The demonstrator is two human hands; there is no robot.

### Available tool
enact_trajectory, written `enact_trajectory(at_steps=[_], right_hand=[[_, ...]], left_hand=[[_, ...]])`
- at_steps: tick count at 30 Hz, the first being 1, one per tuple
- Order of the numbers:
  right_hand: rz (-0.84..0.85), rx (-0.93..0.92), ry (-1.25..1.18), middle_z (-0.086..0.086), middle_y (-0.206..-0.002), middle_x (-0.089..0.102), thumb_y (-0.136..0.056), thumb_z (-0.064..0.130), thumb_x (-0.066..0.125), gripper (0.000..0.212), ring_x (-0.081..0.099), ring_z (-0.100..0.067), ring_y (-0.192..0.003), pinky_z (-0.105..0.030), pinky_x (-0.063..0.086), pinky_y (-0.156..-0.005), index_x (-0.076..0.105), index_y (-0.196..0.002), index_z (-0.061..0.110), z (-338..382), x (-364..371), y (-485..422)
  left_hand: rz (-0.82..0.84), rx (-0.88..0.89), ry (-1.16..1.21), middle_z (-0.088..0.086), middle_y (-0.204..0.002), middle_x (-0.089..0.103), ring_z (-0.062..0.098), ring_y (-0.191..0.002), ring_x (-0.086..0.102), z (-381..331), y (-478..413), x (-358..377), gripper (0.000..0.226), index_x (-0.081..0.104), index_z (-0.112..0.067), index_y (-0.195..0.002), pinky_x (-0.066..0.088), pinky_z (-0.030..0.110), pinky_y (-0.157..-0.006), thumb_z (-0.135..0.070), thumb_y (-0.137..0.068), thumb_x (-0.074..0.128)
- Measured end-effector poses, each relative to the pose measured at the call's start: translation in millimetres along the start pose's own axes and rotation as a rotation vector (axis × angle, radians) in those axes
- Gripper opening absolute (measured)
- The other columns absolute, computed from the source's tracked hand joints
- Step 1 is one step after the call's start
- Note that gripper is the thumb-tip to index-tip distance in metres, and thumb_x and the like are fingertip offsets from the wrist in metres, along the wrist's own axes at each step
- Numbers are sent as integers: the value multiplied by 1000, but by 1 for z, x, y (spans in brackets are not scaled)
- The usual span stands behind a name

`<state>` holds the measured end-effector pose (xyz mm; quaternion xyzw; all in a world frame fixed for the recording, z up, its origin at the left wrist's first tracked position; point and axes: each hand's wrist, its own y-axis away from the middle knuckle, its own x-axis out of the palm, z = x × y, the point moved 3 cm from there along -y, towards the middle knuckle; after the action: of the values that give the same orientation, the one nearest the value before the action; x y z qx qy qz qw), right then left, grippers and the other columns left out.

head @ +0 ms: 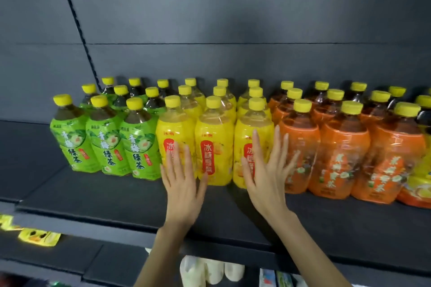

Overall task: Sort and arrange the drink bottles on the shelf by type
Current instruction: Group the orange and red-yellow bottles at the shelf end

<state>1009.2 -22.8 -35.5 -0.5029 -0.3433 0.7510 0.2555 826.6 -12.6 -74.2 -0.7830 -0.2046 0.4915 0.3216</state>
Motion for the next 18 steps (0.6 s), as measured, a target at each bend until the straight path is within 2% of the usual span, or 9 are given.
enact_trajectory(at_steps=[2, 6, 9, 11, 15, 18], right_hand=[[3, -56, 21, -10, -158, -3, -99, 49, 24, 59, -10, -28, -145, -56, -6, -111, 7, -151, 29, 27, 5, -11], [30, -77, 161, -15, -157, 3, -96, 55, 28, 67, -4, -32, -145, -62, -4, -109, 6, -152, 26, 52, 33, -20], [36, -52, 340, -15, -157, 12, -94, 61, 23, 72, 1, -37, -144, -69, 1, -105, 1, -152, 24, 43, 52, -25], [43, -55, 394, -15, -156, 12, -94, 62, 20, 73, -4, -36, -145, -70, 1, -103, -2, -152, 24, 41, 56, -27], [5, 4, 307, -13, -158, 4, -95, 54, 24, 70, -15, -32, -144, -70, -2, -104, -4, -152, 24, 52, 56, -19], [13, 25, 126, -8, -159, -5, -96, 52, 27, 67, -13, -30, -145, -70, -5, -104, -3, -151, 31, 79, 65, -17]], left_hand=[[7, -5, -71, 9, -159, -10, 35, -144, -2, 28, -9, -7, 73, -10, -18, -151, 3, 57, -114, -55, -97, 22], [81, 205, -157, 13, -157, -18, 41, -142, 1, 36, -22, 10, 72, -7, -14, -151, 7, 65, -106, -59, -97, 10], [71, 163, -180, 16, -156, -19, 43, -142, -5, 36, -29, 25, 72, -7, -14, -151, 7, 65, -107, -60, -97, 9], [74, 168, -182, 15, -156, -19, 40, -143, -12, 38, -31, 27, 72, -7, -14, -151, 6, 63, -110, -59, -97, 9], [58, 298, -150, 9, -158, -16, 31, -145, -10, 47, -24, 12, 69, -7, -13, -151, 9, 61, -111, -54, -100, 13], [22, 351, -79, 6, -159, -13, 25, -146, -3, 65, -23, -9, 78, -9, -16, -151, 5, 58, -114, -57, -96, 28]])
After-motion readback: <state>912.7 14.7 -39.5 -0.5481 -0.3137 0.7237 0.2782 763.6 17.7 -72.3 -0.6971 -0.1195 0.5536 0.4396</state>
